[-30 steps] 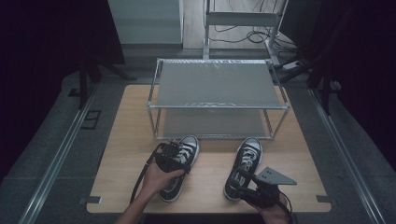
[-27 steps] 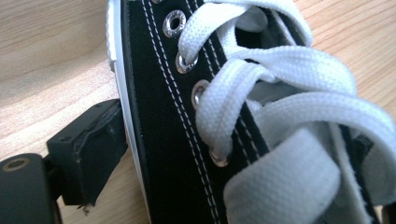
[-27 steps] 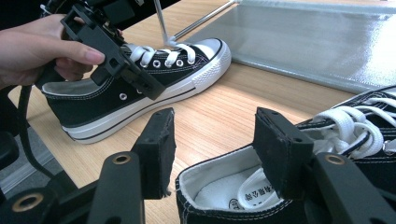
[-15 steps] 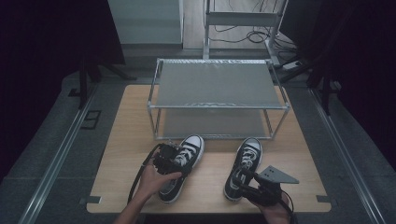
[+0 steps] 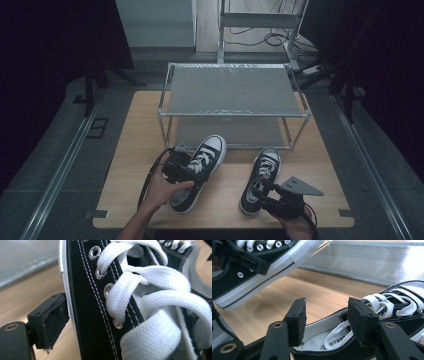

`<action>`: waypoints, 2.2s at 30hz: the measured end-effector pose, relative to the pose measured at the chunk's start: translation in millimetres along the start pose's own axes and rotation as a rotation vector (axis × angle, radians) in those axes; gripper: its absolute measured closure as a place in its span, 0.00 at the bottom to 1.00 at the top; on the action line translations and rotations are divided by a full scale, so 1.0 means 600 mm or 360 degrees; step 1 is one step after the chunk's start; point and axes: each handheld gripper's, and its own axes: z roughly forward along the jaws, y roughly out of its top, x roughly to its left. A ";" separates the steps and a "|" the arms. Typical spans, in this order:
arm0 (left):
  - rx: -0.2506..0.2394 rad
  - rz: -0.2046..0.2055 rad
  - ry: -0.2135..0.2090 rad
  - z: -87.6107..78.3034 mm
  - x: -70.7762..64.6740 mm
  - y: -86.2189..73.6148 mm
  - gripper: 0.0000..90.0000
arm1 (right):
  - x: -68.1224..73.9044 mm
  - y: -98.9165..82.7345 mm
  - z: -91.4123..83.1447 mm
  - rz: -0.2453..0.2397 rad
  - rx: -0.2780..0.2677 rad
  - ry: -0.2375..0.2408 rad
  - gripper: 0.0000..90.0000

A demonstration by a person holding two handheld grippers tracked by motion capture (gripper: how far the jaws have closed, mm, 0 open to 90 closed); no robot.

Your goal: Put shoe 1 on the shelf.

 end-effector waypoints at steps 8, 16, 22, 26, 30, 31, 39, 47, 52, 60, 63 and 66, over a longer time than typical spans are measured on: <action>-0.0058 0.0034 -0.0038 -0.021 -0.009 0.029 0.12 | -0.004 -0.001 0.000 0.0004 0.0006 -0.0004 0.55; -0.0096 0.0065 -0.0072 -0.039 -0.016 0.064 0.13 | -0.007 -0.002 0.002 0.0010 0.0008 -0.0007 0.55; -0.0114 0.0088 -0.0085 -0.048 -0.020 0.092 0.12 | -0.007 -0.004 0.004 0.0016 0.0018 -0.0005 0.55; -0.0126 0.0100 -0.0100 -0.052 -0.023 0.108 0.13 | -0.009 -0.005 0.005 0.0014 0.0022 -0.0007 0.55; -0.0123 0.0115 -0.0113 -0.052 -0.024 0.125 0.13 | -0.009 -0.005 0.006 0.0016 0.0027 -0.0002 0.55; -0.0125 0.0114 -0.0112 -0.052 -0.025 0.129 0.13 | -0.009 -0.006 0.007 0.0014 0.0028 -0.0003 0.55; -0.0116 0.0125 -0.0142 -0.051 -0.030 0.165 0.13 | -0.010 -0.007 0.009 0.0022 0.0035 -0.0001 0.55; -0.0137 0.0111 -0.0155 -0.056 -0.029 0.209 0.13 | -0.010 -0.008 0.010 0.0022 0.0039 0.0002 0.55; -0.0136 0.0081 -0.0149 -0.055 -0.021 0.243 0.13 | -0.011 -0.008 0.010 0.0020 0.0039 0.0001 0.55; -0.0124 0.0013 -0.0066 -0.050 0.001 0.303 0.13 | -0.014 -0.009 0.009 0.0028 0.0037 -0.0006 0.55; -0.0108 -0.0004 -0.0047 -0.046 0.008 0.327 0.13 | -0.015 -0.009 0.008 0.0028 0.0039 -0.0003 0.55; -0.0098 -0.0046 -0.0050 -0.040 0.018 0.352 0.12 | -0.016 -0.009 0.008 0.0027 0.0039 -0.0003 0.55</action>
